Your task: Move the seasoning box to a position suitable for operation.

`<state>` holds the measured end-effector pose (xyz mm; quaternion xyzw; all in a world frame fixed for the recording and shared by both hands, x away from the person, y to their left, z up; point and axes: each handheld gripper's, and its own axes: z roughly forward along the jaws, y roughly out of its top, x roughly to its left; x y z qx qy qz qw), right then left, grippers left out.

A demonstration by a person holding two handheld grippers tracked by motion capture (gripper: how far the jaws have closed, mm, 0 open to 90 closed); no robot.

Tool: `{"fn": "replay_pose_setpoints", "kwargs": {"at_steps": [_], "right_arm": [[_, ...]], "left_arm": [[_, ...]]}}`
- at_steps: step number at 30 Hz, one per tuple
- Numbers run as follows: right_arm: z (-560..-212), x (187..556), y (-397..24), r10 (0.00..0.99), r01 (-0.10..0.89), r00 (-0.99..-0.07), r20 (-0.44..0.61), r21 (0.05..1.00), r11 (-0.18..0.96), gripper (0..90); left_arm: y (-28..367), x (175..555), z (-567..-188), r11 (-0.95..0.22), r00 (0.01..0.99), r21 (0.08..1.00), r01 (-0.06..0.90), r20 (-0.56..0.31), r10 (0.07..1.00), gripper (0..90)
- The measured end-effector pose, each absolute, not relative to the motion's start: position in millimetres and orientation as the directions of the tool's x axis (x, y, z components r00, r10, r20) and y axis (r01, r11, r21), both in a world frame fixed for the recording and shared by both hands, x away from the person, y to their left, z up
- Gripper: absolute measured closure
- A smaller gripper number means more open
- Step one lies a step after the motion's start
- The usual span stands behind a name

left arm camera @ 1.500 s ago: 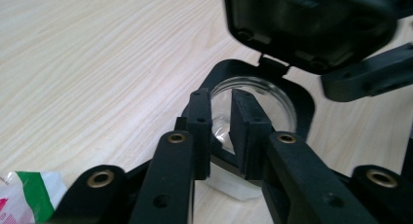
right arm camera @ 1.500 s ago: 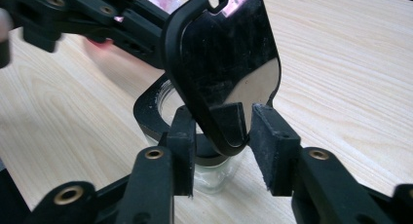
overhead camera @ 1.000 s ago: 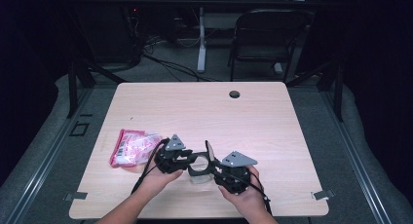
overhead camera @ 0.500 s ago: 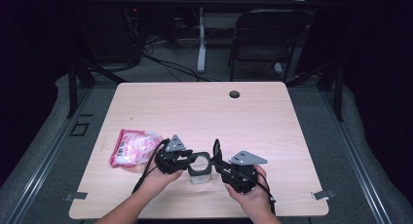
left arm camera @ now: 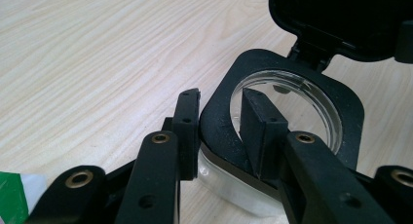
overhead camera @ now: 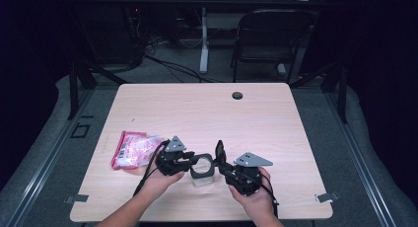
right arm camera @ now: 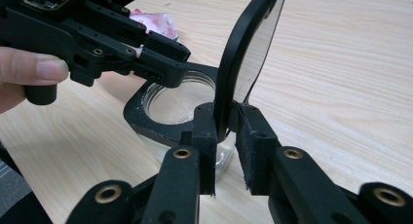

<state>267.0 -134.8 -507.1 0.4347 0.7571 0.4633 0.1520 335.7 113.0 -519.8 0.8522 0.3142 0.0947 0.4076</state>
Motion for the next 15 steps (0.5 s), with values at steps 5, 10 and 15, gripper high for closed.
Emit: {"fn": "replay_pose_setpoints", "kwargs": {"at_steps": [5, 10, 15], "right_arm": [[-506.3, 273.4, -137.3, 0.803, 0.526, -0.567, 0.183, 0.831, 0.181, 80.5], [-505.9, 289.7, -143.5, 0.803, 0.54, -0.552, 0.223, 0.83, 0.14, 83.7], [-505.9, 303.8, -145.9, 0.805, 0.545, -0.542, 0.241, 0.83, 0.118, 84.5]], "left_arm": [[113.6, 334.2, -519.1, -0.47, 0.785, 0.755, 0.457, -0.095, 0.612, 68.2], [114.8, 329.8, -517.8, -0.449, 0.778, 0.763, 0.465, -0.11, 0.619, 68.0], [115.7, 325.4, -519.1, -0.433, 0.789, 0.772, 0.465, -0.141, 0.597, 67.5]]}}
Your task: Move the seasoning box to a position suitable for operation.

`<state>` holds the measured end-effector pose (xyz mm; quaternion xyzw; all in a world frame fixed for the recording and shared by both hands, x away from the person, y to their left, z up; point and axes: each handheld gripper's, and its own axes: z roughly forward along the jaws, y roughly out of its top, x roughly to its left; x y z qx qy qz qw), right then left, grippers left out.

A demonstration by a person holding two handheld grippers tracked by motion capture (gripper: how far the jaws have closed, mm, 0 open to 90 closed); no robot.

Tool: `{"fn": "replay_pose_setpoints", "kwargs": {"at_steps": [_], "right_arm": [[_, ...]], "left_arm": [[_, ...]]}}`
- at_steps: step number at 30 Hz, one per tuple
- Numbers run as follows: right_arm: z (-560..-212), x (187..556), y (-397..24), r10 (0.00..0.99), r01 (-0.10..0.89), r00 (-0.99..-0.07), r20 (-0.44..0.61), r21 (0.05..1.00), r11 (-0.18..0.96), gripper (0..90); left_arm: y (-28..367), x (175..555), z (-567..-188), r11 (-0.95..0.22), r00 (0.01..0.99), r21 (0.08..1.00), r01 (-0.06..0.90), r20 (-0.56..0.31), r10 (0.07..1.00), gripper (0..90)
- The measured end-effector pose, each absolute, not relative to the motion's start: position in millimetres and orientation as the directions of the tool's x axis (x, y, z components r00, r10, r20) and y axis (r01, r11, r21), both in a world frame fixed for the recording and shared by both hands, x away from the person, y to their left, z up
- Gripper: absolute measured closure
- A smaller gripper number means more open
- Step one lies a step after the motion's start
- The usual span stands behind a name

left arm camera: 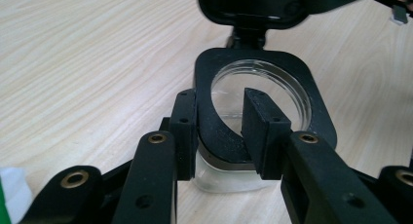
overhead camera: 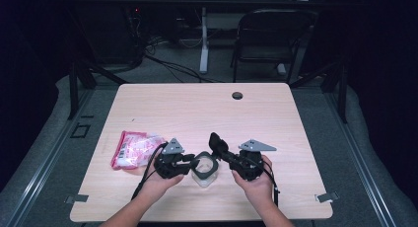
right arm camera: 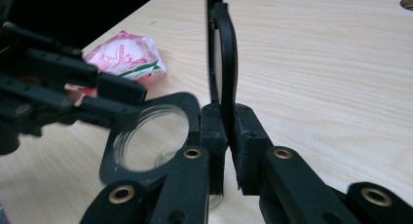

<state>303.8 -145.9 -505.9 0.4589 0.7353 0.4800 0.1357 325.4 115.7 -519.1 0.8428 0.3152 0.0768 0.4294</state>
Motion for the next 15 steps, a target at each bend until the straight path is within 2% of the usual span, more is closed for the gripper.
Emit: {"fn": "replay_pose_setpoints", "kwargs": {"at_steps": [3, 15], "right_arm": [[-507.0, 310.5, -146.4, 0.805, 0.545, -0.54, 0.247, 0.831, 0.11, 84.5], [-509.3, 322.1, -146.1, 0.805, 0.531, -0.541, 0.244, 0.841, 0.102, 82.2]], "left_arm": [[114.8, 322.7, -520.3, -0.419, 0.788, 0.774, 0.474, -0.16, 0.595, 67.5], [108.1, 318.8, -520.5, -0.412, 0.785, 0.784, 0.464, -0.147, 0.602, 67.2]]}}
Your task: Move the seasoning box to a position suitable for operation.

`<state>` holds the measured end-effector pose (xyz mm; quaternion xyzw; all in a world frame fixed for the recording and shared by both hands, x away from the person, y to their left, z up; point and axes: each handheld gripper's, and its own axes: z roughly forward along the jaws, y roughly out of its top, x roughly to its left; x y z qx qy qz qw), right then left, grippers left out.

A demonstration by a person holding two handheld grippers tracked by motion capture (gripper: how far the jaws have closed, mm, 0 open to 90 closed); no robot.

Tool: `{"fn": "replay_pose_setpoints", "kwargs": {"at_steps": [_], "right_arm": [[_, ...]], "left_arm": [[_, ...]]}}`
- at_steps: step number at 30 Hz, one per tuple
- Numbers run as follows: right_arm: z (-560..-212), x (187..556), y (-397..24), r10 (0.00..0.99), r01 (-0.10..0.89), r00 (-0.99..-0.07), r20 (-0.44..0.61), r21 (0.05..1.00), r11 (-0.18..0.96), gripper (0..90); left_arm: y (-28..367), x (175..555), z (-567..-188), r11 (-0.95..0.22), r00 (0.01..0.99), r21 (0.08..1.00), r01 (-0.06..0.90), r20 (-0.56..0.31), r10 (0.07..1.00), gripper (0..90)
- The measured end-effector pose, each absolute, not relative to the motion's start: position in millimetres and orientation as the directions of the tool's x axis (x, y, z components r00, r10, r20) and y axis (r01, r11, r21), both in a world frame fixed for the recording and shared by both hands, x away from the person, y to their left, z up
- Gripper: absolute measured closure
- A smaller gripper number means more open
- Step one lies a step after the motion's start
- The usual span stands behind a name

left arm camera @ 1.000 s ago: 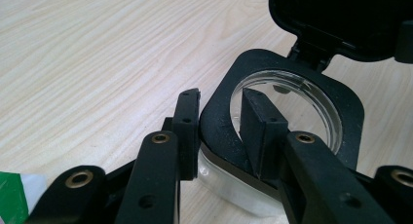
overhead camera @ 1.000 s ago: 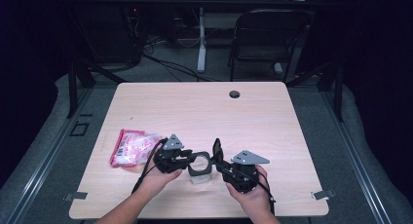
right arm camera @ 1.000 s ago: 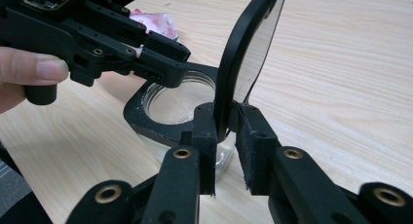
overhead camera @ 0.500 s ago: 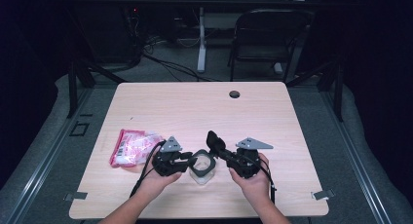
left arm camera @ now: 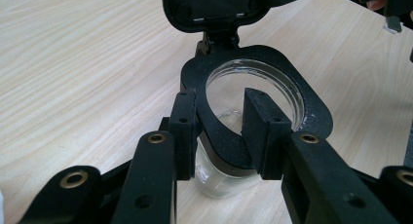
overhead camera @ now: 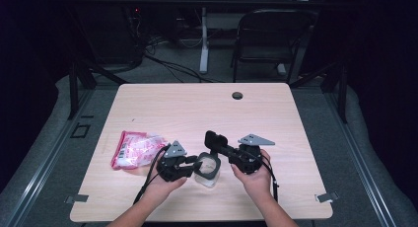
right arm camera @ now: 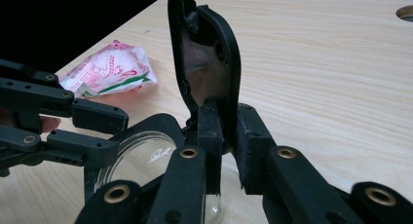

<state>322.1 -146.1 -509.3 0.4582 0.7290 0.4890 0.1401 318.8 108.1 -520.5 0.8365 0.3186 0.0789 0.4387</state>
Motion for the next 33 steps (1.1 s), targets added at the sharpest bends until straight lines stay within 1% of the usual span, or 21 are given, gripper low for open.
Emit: {"fn": "replay_pose_setpoints", "kwargs": {"at_steps": [4, 13, 16, 22, 25, 29, 33], "right_arm": [[-509.5, 323.1, -147.4, 0.805, 0.533, -0.54, 0.246, 0.84, 0.101, 81.3], [-509.5, 318.9, -150.0, 0.789, 0.531, -0.559, 0.254, 0.841, 0.106, 73.6], [-507.4, 313.6, -151.2, 0.793, 0.523, -0.563, 0.232, 0.843, 0.124, 71.7], [-502.1, 305.8, -155.2, 0.788, 0.517, -0.574, 0.22, 0.844, 0.141, 68.1], [-498.0, 303.4, -159.0, 0.786, 0.509, -0.58, 0.215, 0.849, 0.144, 66.9], [-498.7, 304.3, -162.7, 0.79, 0.513, -0.571, 0.223, 0.848, 0.132, 66.0], [-499.4, 304.6, -163.8, 0.787, 0.516, -0.577, 0.218, 0.844, 0.144, 64.8]], "left_arm": [[107.6, 318.9, -520.6, -0.412, 0.785, 0.785, 0.464, -0.148, 0.602, 67.2], [112.8, 318.7, -516.3, -0.417, 0.787, 0.784, 0.46, -0.143, 0.601, 67.5], [120.1, 318.3, -511.1, -0.404, 0.781, 0.793, 0.456, -0.139, 0.609, 67.0], [142.7, 319.7, -497.3, -0.373, 0.76, 0.813, 0.446, -0.124, 0.638, 62.5], [159.1, 319.7, -494.3, -0.356, 0.74, 0.815, 0.457, -0.126, 0.661, 60.7], [179.7, 314.9, -502.2, -0.373, 0.716, 0.795, 0.478, -0.107, 0.69, 60.1], [201.9, 310.1, -510.9, -0.378, 0.69, 0.785, 0.491, -0.086, 0.718, 59.5]]}}
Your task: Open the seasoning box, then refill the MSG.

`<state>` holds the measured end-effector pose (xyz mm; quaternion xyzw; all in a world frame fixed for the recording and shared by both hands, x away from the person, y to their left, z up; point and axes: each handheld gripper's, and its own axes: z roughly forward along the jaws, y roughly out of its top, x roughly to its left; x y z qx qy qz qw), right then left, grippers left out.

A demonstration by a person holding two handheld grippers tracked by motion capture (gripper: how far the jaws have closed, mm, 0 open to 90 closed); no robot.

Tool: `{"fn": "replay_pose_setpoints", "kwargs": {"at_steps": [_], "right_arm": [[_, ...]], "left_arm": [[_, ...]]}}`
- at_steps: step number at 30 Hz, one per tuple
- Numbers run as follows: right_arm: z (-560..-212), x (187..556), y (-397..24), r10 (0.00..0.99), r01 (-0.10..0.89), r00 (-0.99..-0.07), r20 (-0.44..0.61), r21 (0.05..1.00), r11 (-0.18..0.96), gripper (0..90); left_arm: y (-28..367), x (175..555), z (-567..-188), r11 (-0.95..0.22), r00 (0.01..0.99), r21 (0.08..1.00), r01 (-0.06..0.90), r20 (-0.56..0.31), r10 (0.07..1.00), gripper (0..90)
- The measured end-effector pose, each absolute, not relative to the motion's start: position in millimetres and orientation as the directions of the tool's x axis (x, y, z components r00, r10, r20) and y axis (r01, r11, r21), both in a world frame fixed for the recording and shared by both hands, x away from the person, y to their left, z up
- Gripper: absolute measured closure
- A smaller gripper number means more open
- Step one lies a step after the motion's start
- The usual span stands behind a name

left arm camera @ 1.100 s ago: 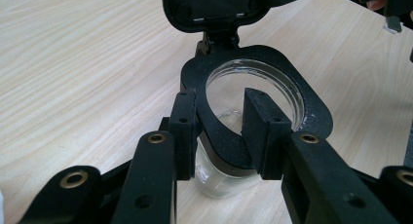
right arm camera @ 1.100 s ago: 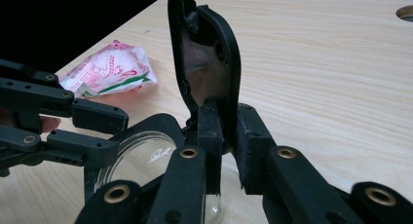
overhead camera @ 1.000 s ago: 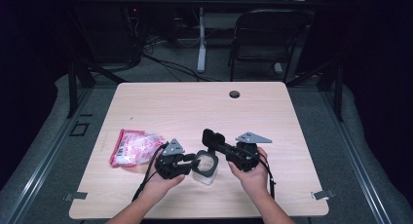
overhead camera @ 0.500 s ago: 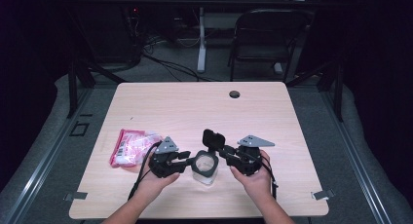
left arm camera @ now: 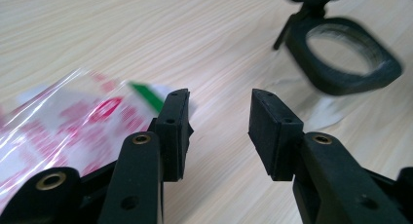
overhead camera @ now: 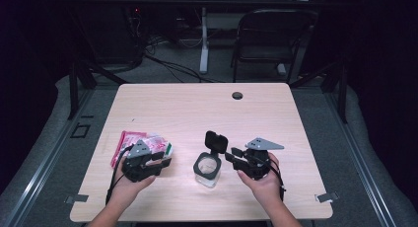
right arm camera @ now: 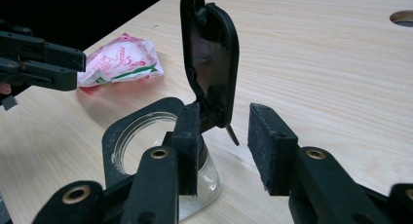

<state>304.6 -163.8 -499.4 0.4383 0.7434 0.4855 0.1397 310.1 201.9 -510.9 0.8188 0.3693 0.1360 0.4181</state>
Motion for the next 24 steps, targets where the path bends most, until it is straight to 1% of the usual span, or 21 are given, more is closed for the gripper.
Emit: {"fn": "replay_pose_setpoints", "kwargs": {"at_steps": [5, 10, 16, 17, 19, 22, 24], "right_arm": [[-497.2, 304.3, -161.4, 0.783, 0.52, -0.587, 0.207, 0.838, 0.168, 62.0], [-496.4, 304.2, -158.2, 0.774, 0.534, -0.601, 0.199, 0.82, 0.204, 60.7], [-497.8, 302.4, -155.7, 0.769, 0.542, -0.611, 0.187, 0.807, 0.234, 59.6], [-499.8, 300.1, -157.6, 0.769, 0.538, -0.617, 0.167, 0.802, 0.258, 58.9], [-502.2, 299.1, -159.9, 0.77, 0.536, -0.616, 0.167, 0.806, 0.253, 58.5], [-509.9, 298.9, -166.1, 0.77, 0.552, -0.6, 0.216, 0.809, 0.203, 58.3], [-513.5, 299.6, -167.6, 0.769, 0.567, -0.594, 0.235, 0.801, 0.193, 58.0]], "left_arm": [[224.3, 308.3, -513.1, -0.354, 0.649, 0.784, 0.51, -0.08, 0.757, 58.5], [236.3, 306.6, -511.5, -0.327, 0.618, 0.794, 0.512, -0.077, 0.782, 57.0], [243.2, 304.6, -512.6, -0.347, 0.608, 0.793, 0.5, -0.036, 0.793, 53.9], [246.7, 305.4, -514.6, -0.35, 0.606, 0.786, 0.509, -0.038, 0.795, 54.0], [250.9, 308.1, -516.2, -0.342, 0.598, 0.782, 0.521, -0.048, 0.8, 54.3], [254.7, 310.3, -518.5, -0.327, 0.583, 0.781, 0.533, -0.058, 0.81, 54.5], [256.7, 311.0, -519.8, -0.33, 0.579, 0.778, 0.535, -0.052, 0.814, 54.4]]}}
